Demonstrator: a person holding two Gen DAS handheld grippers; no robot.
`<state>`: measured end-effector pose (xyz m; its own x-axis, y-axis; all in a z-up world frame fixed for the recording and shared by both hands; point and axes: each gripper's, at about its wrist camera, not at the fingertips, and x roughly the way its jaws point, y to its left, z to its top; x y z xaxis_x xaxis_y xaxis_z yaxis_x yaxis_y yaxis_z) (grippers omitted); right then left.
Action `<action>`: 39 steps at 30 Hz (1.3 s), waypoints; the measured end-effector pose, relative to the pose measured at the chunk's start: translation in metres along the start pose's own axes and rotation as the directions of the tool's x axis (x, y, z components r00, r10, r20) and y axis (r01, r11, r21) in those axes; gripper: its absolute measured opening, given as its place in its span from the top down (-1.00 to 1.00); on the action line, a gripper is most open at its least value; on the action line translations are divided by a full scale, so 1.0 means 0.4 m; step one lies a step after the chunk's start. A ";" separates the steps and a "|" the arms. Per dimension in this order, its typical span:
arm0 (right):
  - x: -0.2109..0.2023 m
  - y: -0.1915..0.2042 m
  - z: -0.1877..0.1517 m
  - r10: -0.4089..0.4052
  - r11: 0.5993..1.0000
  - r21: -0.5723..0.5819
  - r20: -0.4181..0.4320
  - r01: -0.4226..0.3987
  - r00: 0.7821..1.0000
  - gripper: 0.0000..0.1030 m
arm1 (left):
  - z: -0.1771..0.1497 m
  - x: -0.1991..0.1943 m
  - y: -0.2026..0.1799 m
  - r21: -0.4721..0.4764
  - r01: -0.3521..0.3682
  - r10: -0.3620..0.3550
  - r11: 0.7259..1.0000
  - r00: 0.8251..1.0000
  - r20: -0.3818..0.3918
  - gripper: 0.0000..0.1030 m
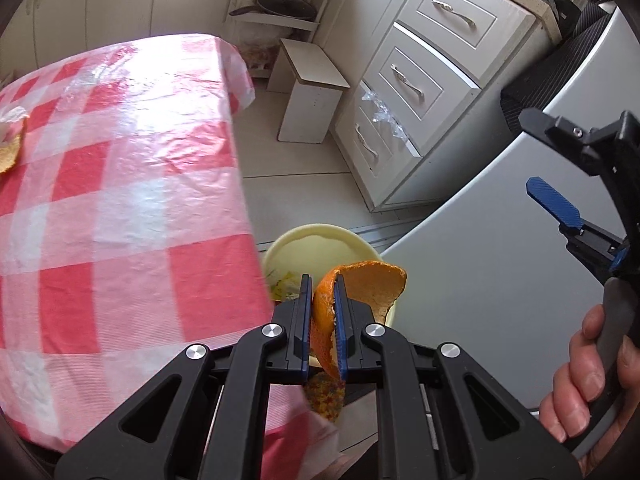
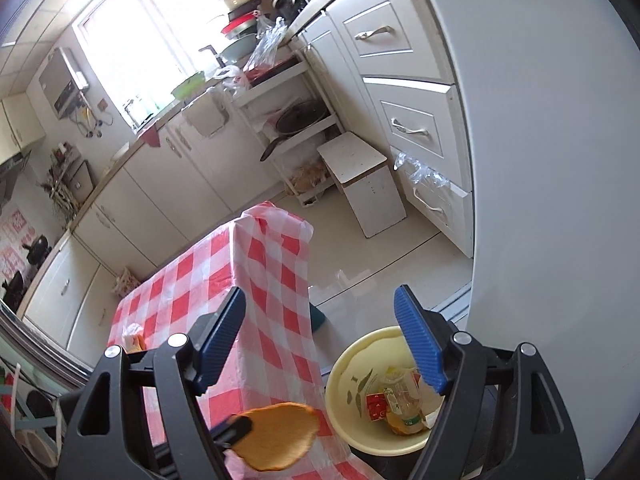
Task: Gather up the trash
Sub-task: 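Carry peel and bottle over the yellow bucket and open both grippers, then move both open grippers back over the table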
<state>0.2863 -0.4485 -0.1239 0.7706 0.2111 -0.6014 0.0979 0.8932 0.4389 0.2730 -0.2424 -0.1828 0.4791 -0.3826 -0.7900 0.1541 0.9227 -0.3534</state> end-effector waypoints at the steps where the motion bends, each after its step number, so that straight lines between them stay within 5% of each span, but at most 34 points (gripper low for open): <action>1: 0.002 -0.004 0.000 0.000 1.000 0.006 -0.001 0.000 1.000 -0.43 | 0.001 0.016 -0.015 0.001 0.001 -0.001 1.000 1.000 -0.004 0.82; 5: 0.000 -0.016 0.007 0.008 1.000 0.023 0.003 -0.008 1.000 -0.43 | 0.011 0.081 -0.048 -0.006 -0.029 0.028 1.000 0.999 -0.024 0.79; 13: -0.003 -0.025 0.019 0.014 0.999 0.035 0.007 -0.014 1.000 -0.43 | 0.037 0.127 -0.051 -0.024 -0.021 0.019 1.000 0.998 -0.062 0.39; 20: 0.012 0.008 0.015 0.027 1.000 0.002 -0.018 -0.027 0.999 -0.43 | 0.059 0.031 0.015 -0.039 -0.035 0.034 0.999 0.999 -0.018 0.24; 27: 0.041 0.117 -0.005 0.064 0.995 -0.069 -0.061 -0.068 0.996 -0.44 | 0.096 -0.155 0.207 -0.145 -0.110 0.124 0.983 0.987 0.098 0.11; 33: 0.095 0.274 -0.058 0.098 0.977 -0.174 -0.139 -0.122 0.985 -0.49 | 0.146 -0.298 0.454 -0.321 -0.205 0.269 0.925 0.948 0.169 0.00; 39: 0.183 0.478 -0.156 0.124 0.927 -0.314 -0.252 -0.202 0.960 -0.53 | 0.210 -0.363 0.738 -0.512 -0.272 0.404 0.815 0.899 0.166 -0.04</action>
<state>0.3219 -0.2375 -0.1256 0.5927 0.4132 -0.6914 -0.2630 0.9106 0.3187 0.3215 0.0895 -0.1301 0.6371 0.0371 -0.7699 -0.4472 0.8313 -0.3300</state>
